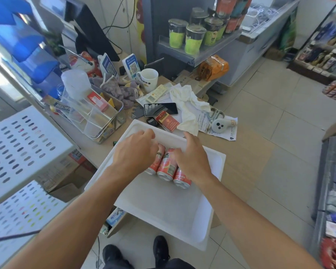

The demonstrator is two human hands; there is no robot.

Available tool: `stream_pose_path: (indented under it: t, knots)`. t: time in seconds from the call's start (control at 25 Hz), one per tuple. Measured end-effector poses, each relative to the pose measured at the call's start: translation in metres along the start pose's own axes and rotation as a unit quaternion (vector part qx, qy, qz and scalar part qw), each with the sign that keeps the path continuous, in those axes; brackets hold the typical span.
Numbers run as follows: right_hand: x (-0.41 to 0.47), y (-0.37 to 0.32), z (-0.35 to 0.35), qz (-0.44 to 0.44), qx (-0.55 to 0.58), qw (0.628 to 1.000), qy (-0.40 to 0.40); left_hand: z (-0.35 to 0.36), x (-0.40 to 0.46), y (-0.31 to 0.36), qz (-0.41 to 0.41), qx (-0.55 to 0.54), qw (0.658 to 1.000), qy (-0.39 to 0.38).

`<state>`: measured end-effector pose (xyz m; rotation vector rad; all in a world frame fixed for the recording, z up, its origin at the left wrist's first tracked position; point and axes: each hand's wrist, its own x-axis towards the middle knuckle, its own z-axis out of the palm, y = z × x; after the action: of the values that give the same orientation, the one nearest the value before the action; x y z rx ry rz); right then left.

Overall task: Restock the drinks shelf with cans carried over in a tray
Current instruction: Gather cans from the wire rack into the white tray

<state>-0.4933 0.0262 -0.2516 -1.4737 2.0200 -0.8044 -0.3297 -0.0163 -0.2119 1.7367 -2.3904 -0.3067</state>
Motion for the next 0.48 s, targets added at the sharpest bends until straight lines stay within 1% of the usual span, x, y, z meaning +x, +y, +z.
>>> stream_pose_path:
  t: [0.12,0.2,0.32,0.48]
  knots:
    - [0.009,-0.036,-0.002,-0.110,-0.067,0.992,0.000,-0.022,-0.002,-0.011,-0.018,0.014,0.999,0.043]
    - [0.016,-0.063,0.000,-0.180,-0.124,0.976,0.010,-0.042,-0.007,-0.024,-0.039,0.030,0.996,0.077]
    - [0.025,-0.108,0.006,-0.295,-0.191,0.936,0.029,-0.075,-0.020,-0.051,-0.084,0.045,0.986,0.137]
    - [0.032,-0.174,0.022,-0.426,-0.215,0.878,0.035,-0.119,-0.047,-0.092,-0.149,0.075,0.968,0.188]
